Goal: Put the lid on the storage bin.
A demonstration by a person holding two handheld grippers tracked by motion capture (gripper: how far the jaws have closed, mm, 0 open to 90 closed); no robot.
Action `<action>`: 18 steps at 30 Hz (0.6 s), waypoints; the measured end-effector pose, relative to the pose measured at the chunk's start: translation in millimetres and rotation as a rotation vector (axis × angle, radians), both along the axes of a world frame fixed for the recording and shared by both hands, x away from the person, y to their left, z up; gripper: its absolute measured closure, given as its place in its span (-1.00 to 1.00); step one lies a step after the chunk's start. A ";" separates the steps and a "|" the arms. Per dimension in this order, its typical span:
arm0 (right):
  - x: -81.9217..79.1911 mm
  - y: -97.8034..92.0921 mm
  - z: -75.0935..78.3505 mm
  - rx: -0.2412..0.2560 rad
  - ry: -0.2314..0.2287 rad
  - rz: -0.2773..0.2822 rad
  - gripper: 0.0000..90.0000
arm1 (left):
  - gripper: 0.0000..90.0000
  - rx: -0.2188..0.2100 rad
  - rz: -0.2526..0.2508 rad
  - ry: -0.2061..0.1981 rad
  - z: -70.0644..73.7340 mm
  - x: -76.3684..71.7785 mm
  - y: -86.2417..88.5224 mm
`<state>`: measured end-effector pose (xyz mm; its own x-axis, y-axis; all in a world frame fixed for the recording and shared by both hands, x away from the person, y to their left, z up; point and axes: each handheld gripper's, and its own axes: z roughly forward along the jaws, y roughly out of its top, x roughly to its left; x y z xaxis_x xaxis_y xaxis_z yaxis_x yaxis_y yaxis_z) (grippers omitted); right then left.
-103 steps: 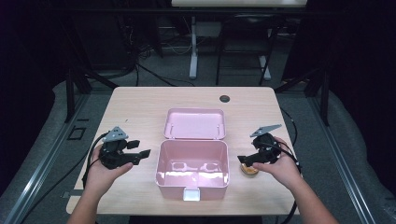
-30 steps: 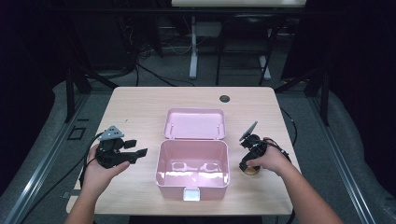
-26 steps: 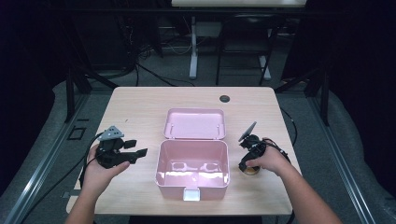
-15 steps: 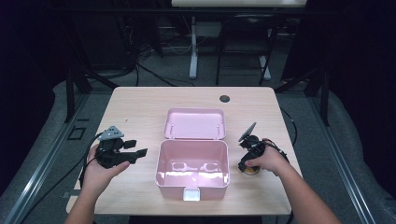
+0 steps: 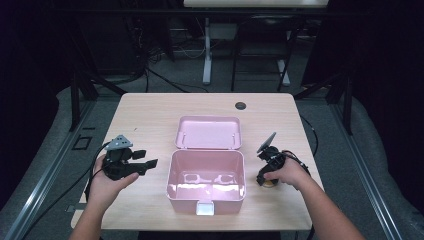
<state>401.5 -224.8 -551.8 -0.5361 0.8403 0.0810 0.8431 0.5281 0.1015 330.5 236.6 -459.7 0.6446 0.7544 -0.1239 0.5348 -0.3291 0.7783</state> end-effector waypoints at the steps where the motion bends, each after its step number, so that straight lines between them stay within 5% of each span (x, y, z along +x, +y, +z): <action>1: 0.2 -0.5 -0.3 0.005 -0.006 0.006 -0.69 | -0.12 0.000 -0.001 0.000 -0.1 0.0 -0.2; 9: -1.3 1.2 0.5 0.000 0.009 -0.003 -0.66 | -0.12 -0.002 0.005 -0.002 -0.9 0.3 -0.2; 18: -1.7 8.3 0.4 -0.051 -0.009 0.050 -0.58 | -0.12 -0.001 0.005 0.000 -1.1 0.4 0.0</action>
<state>399.8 -216.5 -551.4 -0.5779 0.8154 0.0332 0.8147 0.5742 0.0810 330.9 236.6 -460.8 0.6408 0.7576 -0.1241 0.5362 -0.3260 0.7786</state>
